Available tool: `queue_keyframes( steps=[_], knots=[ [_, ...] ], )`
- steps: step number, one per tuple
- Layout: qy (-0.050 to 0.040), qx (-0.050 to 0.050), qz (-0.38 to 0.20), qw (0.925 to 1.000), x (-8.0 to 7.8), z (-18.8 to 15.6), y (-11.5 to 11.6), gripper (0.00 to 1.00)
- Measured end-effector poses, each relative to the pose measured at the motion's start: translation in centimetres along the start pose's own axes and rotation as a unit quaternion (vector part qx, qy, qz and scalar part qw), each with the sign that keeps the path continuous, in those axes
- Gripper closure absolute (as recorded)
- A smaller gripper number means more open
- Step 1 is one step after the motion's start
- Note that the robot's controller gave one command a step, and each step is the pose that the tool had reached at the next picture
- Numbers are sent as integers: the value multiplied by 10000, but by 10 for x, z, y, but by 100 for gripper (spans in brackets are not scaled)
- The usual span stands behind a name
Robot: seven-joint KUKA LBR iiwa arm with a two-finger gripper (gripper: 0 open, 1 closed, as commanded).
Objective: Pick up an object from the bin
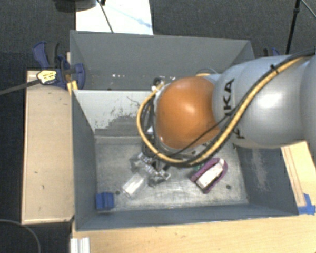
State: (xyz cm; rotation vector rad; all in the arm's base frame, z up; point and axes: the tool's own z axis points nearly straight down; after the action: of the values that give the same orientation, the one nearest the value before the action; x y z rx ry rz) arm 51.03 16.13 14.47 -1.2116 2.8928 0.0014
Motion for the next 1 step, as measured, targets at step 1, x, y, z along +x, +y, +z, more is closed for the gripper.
queue_keyframes(
  steps=[1],
  knots=[
    [-3,2,37,10000,-1,-12,0,100]
  ],
)
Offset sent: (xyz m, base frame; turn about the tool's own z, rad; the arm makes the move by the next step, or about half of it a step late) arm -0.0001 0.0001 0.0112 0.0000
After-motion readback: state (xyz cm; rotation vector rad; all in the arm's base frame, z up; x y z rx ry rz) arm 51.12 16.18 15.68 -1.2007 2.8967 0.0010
